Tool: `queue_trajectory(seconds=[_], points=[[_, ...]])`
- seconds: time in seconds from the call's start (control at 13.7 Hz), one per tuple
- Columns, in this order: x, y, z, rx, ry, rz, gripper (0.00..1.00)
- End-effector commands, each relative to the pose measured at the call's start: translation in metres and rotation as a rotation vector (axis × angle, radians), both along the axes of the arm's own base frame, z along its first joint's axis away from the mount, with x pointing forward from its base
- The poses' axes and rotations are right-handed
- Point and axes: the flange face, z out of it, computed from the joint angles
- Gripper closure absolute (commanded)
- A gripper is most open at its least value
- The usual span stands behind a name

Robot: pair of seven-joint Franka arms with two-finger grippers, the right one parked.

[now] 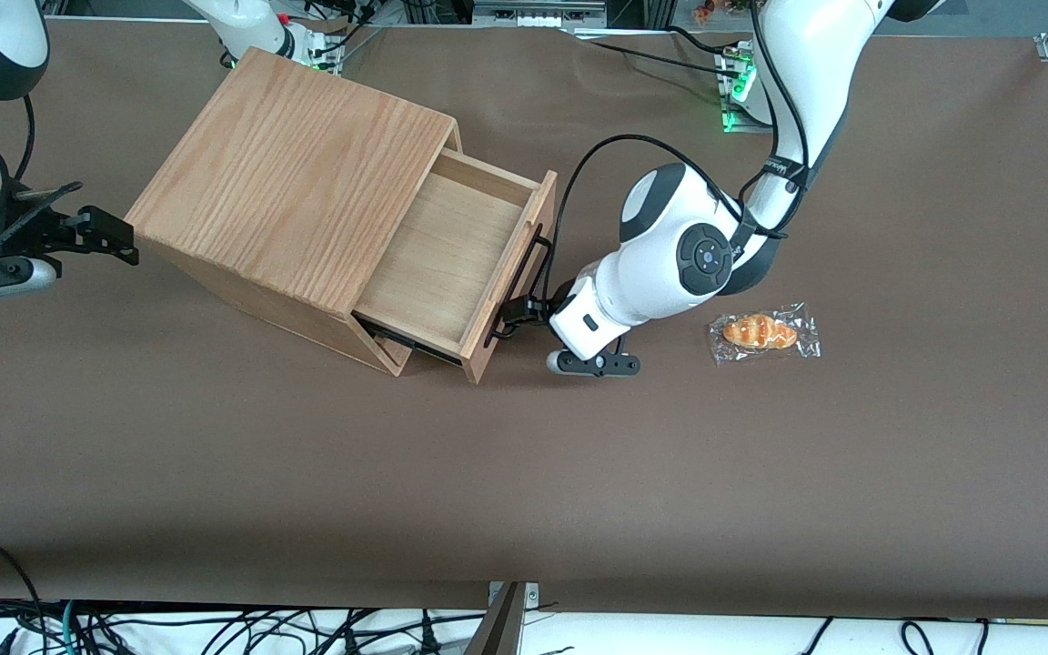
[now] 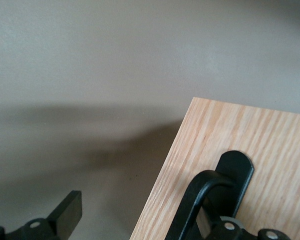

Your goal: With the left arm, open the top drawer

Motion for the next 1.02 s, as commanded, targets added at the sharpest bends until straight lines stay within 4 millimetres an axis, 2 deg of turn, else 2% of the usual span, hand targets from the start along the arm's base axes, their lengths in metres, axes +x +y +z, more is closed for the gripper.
queue_trajectory(seconds=[0.0,0.95], points=[[0.0147,0.0185,0.0012,0.026,-0.015,0.02,0.0],[0.0191,0.0255,0.0014,0.025,-0.014,0.032,0.0]])
